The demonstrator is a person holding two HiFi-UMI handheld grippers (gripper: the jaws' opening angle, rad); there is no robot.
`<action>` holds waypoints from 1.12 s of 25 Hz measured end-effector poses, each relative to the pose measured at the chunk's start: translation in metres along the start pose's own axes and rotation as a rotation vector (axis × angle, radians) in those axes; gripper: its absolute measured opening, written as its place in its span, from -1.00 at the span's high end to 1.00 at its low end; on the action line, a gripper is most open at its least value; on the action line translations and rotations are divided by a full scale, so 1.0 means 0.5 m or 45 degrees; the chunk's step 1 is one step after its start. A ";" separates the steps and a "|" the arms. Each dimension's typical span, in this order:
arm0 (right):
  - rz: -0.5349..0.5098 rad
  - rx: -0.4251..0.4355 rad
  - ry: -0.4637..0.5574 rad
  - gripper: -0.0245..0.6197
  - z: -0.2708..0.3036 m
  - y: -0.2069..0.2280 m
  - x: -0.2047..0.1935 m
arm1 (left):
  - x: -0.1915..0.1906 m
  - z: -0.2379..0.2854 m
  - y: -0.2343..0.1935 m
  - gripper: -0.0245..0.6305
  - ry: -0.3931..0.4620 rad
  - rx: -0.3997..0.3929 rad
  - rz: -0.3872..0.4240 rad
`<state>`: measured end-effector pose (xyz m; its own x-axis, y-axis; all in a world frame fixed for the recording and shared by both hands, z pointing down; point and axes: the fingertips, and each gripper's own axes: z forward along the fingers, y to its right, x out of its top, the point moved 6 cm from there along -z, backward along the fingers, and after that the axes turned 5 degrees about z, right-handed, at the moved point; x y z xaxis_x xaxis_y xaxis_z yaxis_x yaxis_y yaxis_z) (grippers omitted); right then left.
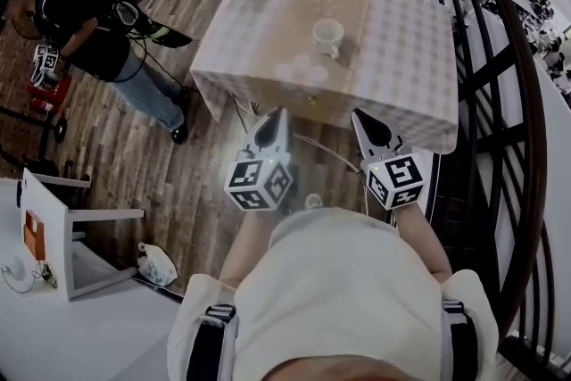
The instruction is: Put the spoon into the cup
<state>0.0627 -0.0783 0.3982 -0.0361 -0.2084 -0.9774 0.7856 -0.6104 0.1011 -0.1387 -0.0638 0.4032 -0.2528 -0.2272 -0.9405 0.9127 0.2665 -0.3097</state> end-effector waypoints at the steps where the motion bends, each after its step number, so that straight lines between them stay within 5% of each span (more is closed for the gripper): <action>1: 0.003 -0.009 -0.001 0.92 0.007 0.003 0.001 | 0.003 0.008 -0.005 0.91 -0.004 -0.007 0.002; 28: 0.067 -0.142 -0.052 0.92 0.088 0.057 -0.020 | 0.000 0.143 -0.067 0.91 -0.089 -0.101 -0.017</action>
<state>0.0582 -0.1269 0.4188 -0.0166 -0.2705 -0.9626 0.8510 -0.5093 0.1285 -0.1466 -0.1396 0.4237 -0.2391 -0.2955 -0.9249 0.8805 0.3355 -0.3349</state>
